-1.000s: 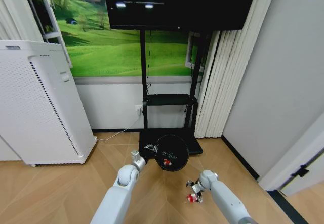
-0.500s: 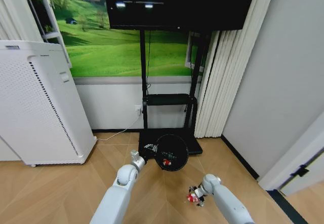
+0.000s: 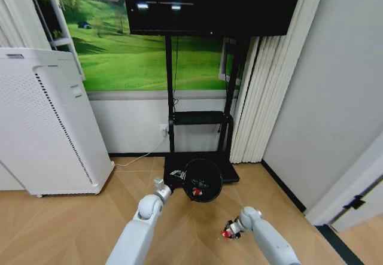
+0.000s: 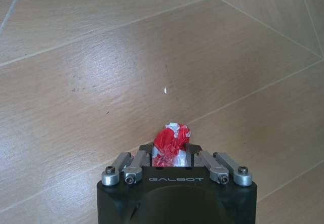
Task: Pick up the trash bin and place the garbage on the floor into it.
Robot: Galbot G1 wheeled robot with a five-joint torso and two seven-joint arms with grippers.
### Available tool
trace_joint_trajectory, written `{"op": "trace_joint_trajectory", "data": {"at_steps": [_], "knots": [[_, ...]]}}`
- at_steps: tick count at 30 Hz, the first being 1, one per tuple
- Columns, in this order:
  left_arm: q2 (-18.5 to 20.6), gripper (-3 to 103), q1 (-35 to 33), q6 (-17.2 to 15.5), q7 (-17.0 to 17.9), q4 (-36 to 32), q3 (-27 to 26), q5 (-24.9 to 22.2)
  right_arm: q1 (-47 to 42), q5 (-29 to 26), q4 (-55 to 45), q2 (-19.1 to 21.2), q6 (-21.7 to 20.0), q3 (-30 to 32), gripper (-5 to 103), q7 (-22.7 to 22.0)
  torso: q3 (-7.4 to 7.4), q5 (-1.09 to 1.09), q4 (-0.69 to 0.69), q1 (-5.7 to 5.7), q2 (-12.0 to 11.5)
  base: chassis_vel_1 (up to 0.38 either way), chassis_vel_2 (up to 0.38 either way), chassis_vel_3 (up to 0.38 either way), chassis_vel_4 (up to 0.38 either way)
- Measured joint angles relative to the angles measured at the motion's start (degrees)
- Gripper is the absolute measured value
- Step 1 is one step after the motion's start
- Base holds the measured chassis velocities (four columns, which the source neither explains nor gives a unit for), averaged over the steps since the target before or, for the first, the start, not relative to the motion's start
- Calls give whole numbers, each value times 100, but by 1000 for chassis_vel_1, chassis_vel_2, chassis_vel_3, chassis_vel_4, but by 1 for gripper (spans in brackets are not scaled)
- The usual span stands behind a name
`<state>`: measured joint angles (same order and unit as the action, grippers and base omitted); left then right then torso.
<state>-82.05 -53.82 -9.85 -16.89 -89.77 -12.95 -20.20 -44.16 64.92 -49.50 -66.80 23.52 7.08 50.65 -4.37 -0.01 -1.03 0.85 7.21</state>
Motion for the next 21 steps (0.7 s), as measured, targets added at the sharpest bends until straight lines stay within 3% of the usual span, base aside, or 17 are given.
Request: {"op": "trace_joint_trajectory", "data": {"at_steps": [14, 20, 21], "knots": [[-15, 7, 50, -21, 34, 8, 147, 5, -294, -173, -284, 151, 27, 425, 31, -113, -2, 5, -2, 1, 0, 0, 0, 0, 0], [-15, 7, -44, -17, 42, -17, -80, -47, -616, -1411, -766, 703, -215, 844, 30, -8, -1, 2, -2, 0, 0, 0, 0, 0, 0], [-15, 7, -44, -17, 42, -17, -80, -47, -616, -1411, -766, 703, -215, 844, 30, -8, -1, 2, -2, 0, 0, 0, 0, 0, 0]]}}
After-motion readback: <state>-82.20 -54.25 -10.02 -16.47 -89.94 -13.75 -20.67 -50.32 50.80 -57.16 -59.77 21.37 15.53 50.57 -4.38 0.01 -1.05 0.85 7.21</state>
